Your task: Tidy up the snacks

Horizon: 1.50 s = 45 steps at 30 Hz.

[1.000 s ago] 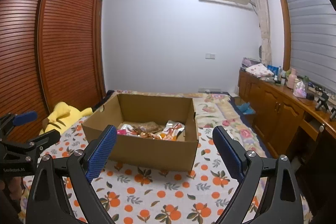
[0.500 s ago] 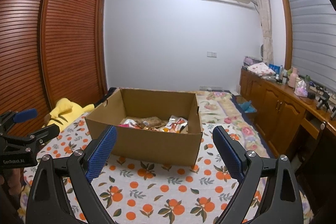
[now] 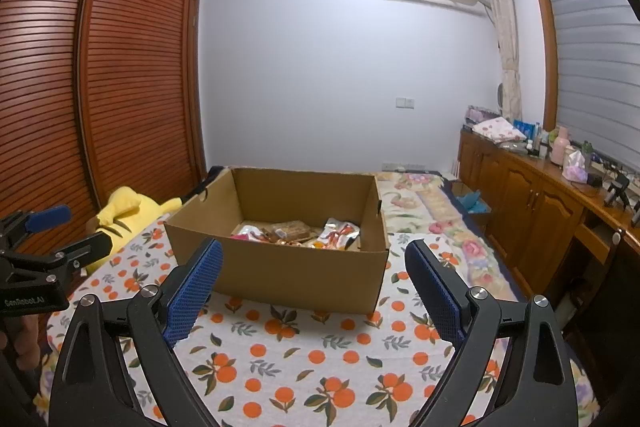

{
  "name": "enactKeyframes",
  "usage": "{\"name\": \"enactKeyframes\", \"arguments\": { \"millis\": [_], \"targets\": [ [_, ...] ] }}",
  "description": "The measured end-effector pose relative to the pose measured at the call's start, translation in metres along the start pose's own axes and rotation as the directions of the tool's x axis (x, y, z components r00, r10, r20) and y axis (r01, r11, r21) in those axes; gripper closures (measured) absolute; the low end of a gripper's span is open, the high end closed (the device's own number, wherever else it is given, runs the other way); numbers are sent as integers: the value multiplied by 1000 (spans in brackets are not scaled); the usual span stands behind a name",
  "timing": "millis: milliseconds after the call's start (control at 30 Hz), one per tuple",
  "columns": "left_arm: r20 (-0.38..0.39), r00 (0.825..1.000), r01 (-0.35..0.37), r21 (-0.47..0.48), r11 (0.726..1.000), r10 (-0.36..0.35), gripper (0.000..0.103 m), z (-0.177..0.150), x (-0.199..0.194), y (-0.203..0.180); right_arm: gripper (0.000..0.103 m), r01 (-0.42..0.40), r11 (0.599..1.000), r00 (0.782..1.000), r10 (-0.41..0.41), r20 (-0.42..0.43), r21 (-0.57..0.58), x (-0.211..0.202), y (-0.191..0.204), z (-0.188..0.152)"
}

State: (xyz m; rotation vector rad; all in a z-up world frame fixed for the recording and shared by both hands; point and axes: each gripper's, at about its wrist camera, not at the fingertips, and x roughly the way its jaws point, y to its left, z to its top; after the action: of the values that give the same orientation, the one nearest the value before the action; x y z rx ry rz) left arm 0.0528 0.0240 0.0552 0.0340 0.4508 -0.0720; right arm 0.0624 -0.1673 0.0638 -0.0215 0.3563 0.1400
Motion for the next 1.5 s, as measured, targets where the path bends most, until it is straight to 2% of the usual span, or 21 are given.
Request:
{"name": "enactKeyframes", "arguments": {
  "millis": [1500],
  "targets": [
    [0,1000,-1,-1,1000,1,5,-1,0,1,9,-1,1000,1000,1,-4,9,-4,0,-5]
  ]
}}
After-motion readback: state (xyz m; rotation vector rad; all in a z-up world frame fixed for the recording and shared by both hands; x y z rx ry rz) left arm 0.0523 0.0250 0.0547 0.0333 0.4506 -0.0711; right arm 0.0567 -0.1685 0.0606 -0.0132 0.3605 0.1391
